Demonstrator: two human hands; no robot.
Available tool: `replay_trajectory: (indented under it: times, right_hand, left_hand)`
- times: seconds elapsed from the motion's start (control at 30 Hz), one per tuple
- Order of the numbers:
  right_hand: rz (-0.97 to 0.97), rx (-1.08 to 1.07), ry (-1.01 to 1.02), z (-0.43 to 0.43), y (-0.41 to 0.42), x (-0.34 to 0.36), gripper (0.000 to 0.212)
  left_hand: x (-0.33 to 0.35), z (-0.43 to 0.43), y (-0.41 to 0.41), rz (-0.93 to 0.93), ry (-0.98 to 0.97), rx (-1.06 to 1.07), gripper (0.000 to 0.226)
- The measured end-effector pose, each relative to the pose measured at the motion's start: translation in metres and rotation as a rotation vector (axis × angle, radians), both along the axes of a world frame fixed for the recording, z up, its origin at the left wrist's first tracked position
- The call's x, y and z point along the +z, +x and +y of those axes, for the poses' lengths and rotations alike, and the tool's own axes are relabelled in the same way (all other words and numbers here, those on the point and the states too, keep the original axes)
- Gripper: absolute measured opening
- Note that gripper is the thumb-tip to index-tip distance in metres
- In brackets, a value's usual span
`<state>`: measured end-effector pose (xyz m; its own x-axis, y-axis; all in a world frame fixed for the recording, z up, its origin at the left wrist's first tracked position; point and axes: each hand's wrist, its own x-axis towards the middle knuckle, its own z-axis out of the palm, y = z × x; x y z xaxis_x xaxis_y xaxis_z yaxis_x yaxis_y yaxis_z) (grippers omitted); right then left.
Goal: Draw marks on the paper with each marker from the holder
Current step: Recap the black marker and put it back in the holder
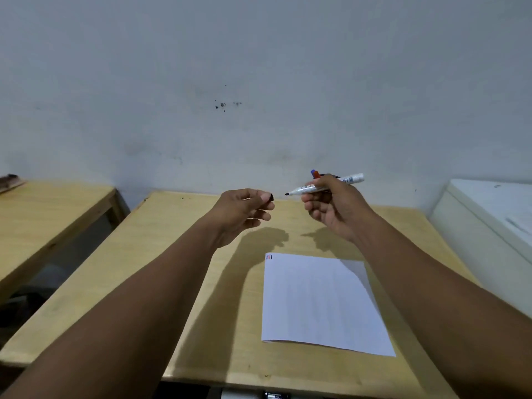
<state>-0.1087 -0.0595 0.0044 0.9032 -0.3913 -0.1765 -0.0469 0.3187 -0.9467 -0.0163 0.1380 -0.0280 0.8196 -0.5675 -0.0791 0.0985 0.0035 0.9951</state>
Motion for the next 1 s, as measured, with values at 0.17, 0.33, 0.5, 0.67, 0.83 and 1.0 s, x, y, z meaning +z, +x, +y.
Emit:
replay_trajectory:
  times: [0.17, 0.33, 0.5, 0.67, 0.83, 1.0]
  right_hand:
    - [-0.017, -0.012, -0.034, -0.001, -0.002, 0.013, 0.015]
    - [-0.016, 0.003, -0.064, -0.004, -0.003, 0.018, 0.016]
    - [-0.032, 0.014, -0.062, -0.006, 0.001, 0.013, 0.015]
    - [-0.053, 0.035, 0.047, -0.012, 0.004, 0.004, 0.012]
    - [0.171, 0.071, -0.227, -0.039, 0.011, 0.015, 0.038]
    - [0.277, -0.064, -0.548, -0.076, 0.017, 0.041, 0.035]
  left_hand:
    - [0.007, -0.02, -0.001, 0.022, -0.058, 0.022, 0.021]
    - [0.011, -0.034, -0.004, 0.059, -0.098, 0.003, 0.017]
    - [0.012, -0.049, -0.006, 0.048, -0.107, 0.0, 0.02]
    - [0.012, -0.063, -0.003, 0.015, -0.116, 0.046, 0.023]
    - [0.017, -0.077, 0.002, -0.187, -0.012, 0.201, 0.025]
    - [0.043, -0.101, 0.017, -0.507, 0.122, 0.306, 0.025]
